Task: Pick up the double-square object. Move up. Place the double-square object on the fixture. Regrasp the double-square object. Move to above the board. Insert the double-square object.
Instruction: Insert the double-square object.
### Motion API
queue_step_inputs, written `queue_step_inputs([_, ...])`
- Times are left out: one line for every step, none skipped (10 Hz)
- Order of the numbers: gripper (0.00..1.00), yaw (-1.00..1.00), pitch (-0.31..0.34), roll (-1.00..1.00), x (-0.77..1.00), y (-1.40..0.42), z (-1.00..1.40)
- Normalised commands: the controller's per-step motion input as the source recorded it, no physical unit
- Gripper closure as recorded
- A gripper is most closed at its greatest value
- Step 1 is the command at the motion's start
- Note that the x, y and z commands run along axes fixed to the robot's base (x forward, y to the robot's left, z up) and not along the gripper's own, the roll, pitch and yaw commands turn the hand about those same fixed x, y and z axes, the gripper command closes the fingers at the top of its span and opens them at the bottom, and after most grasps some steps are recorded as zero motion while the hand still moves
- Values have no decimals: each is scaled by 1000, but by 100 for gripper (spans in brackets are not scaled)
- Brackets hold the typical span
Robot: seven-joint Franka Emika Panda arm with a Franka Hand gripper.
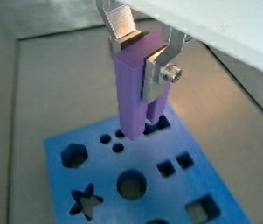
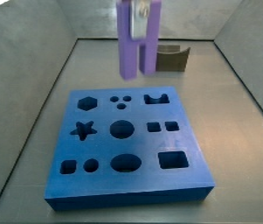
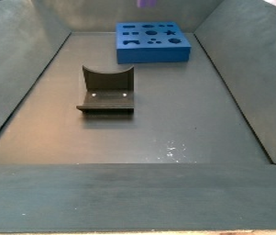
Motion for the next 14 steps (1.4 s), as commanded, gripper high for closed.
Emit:
queue_step_inputs([100, -549, 214, -14, 234, -286, -671])
queue_step_inputs([100, -514, 351, 0, 280, -254, -677])
queue_step_inputs([100, -457, 426, 11, 291, -214, -594])
queue_step_inputs([100, -363, 511, 103, 351, -209, -549])
queue_step_inputs([100, -377, 489, 97, 343, -206, -520])
queue_step_inputs([100, -546, 134, 0, 366, -240, -400])
queue_step_inputs([100, -794, 9, -109, 191, -166, -194])
queue_step_inputs([100, -814, 0, -231, 183, -134, -31])
queue_step_inputs([100, -791, -77, -329, 191, -106, 0])
queue_step_inputs([100, -794, -6, -269, 206, -126, -17])
queue_step_inputs([100, -606, 6, 0, 406, -49, -109])
queue_step_inputs([100, -191, 343, 520, 563, -151, -6])
queue_step_inputs([100, 0, 340, 609, 606, -123, -86])
queue_step_inputs([100, 0, 231, 369, 614, -106, 0])
